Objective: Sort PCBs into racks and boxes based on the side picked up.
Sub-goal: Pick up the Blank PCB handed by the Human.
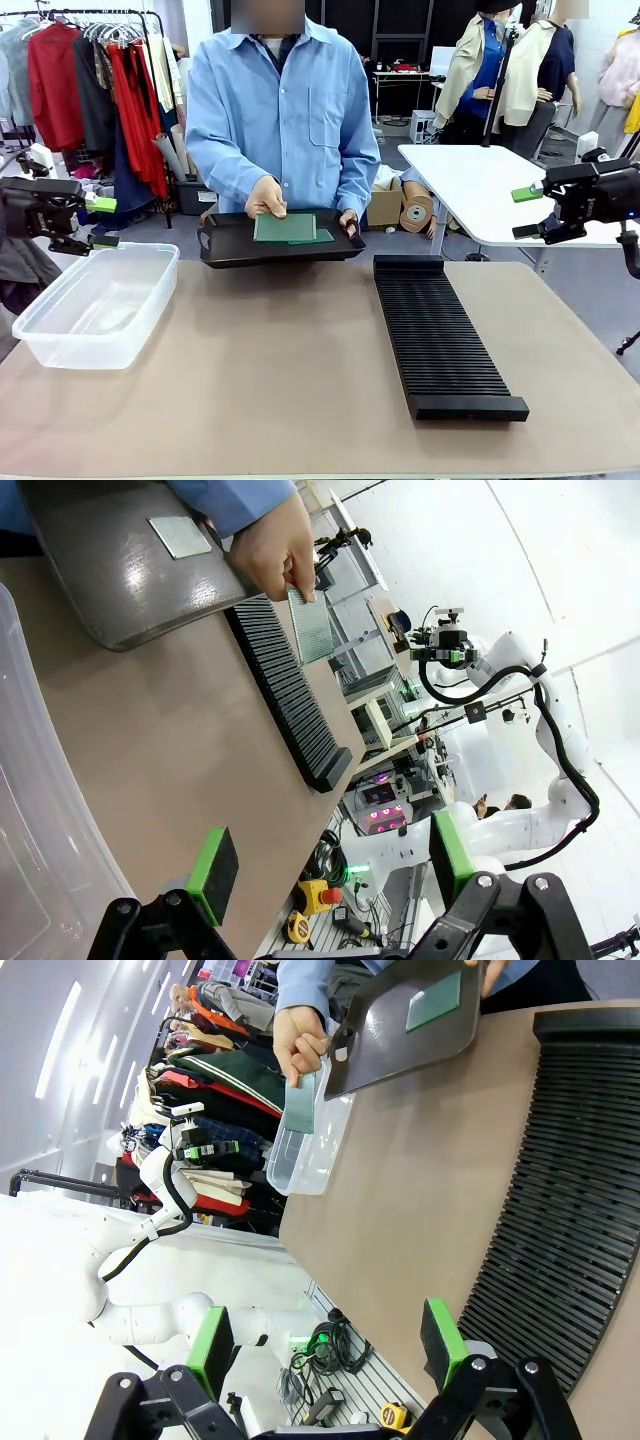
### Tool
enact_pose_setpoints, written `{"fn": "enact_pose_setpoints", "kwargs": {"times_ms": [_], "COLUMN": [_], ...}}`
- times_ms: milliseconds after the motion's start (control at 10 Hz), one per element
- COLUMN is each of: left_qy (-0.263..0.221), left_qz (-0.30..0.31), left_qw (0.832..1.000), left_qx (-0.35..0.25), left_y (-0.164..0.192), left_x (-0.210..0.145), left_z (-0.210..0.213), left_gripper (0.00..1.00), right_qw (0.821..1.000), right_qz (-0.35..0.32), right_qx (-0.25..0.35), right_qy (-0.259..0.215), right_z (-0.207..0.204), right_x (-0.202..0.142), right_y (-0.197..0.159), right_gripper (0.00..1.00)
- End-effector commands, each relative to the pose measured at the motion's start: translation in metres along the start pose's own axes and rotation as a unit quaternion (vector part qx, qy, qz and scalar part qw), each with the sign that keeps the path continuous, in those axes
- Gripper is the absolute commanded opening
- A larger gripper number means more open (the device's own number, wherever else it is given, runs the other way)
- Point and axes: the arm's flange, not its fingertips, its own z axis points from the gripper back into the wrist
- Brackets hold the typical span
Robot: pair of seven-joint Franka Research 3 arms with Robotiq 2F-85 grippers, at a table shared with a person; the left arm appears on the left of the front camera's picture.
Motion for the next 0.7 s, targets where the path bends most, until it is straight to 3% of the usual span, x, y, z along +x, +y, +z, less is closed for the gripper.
{"fn": "enact_pose_setpoints", "kwargs": {"times_ms": [0, 600], "left_qy": [-0.001, -0.001], "left_qz": [0.001, 0.001], "left_qw": [1.000, 1.000], "left_qx": [0.000, 0.000], "left_y": [0.000, 0.000], "left_x": [0.000, 0.000], "left_z": [0.001, 0.001], "left_gripper": [1.00, 1.00], "right_qw": [1.000, 1.000], "right_qz": [0.003, -0.005], "right_qx": [-0.001, 0.001], "right_qy": [0.001, 0.002], "right_z": [0.001, -0.015], "right_x": [0.000, 0.005], "right_y": [0.002, -0.010], "right_gripper": [1.00, 1.00]}}
